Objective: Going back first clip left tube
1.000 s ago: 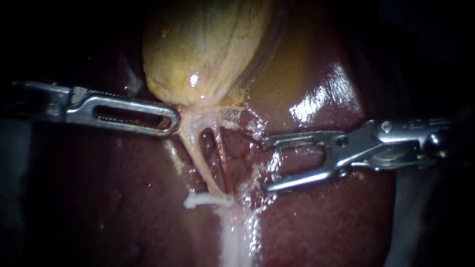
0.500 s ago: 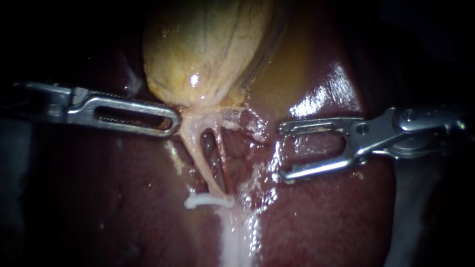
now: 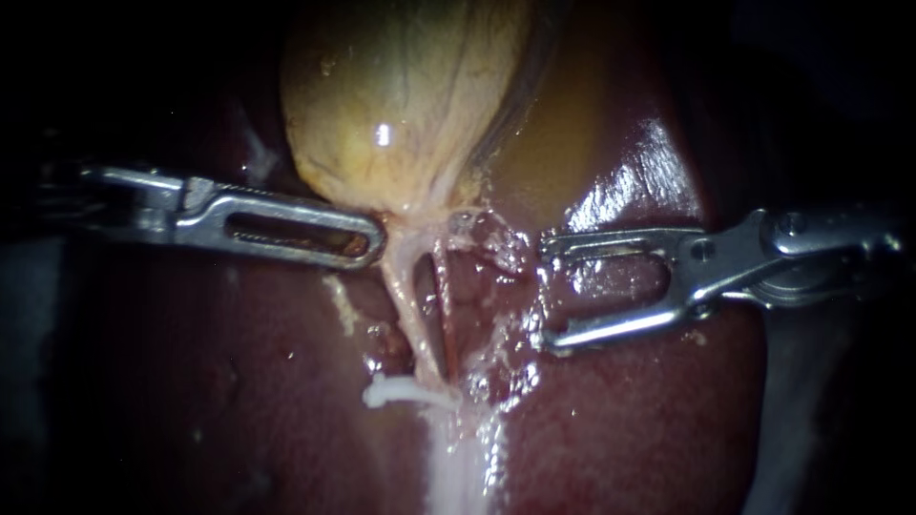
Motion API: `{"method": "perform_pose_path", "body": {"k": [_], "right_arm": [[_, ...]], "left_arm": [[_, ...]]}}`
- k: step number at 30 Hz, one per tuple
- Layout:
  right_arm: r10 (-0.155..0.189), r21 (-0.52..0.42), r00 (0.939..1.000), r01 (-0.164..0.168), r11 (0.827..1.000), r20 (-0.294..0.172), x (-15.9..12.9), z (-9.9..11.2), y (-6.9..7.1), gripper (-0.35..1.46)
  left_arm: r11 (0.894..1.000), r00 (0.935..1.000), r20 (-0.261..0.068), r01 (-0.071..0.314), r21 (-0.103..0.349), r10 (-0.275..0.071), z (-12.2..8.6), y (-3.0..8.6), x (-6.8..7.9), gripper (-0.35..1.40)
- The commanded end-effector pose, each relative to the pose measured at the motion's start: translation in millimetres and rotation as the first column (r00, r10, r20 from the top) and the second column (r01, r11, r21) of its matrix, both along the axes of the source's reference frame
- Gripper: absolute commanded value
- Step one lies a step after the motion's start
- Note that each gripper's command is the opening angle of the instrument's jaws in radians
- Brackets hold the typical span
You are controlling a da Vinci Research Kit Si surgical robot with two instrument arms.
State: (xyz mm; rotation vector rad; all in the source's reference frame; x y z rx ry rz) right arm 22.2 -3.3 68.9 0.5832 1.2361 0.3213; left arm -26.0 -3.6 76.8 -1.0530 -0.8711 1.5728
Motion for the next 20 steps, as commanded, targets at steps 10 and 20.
{"method": "perform_pose_path", "body": {"k": [10,20], "right_arm": [[0.000,0.000,1.0000,0.000,1.000,0.000,0.0,-0.1,0.0,0.49],[0.000,0.000,1.0000,0.000,1.000,0.000,0.1,-0.1,0.0,0.49]], "left_arm": [[1.000,0.9999,-0.005,-0.015,0.006,0.015,1.0,-0.5,-1.1,-0.35],[1.000,0.9999,-0.004,-0.016,0.007,0.016,0.9,-0.5,-0.9,-0.35]]}}
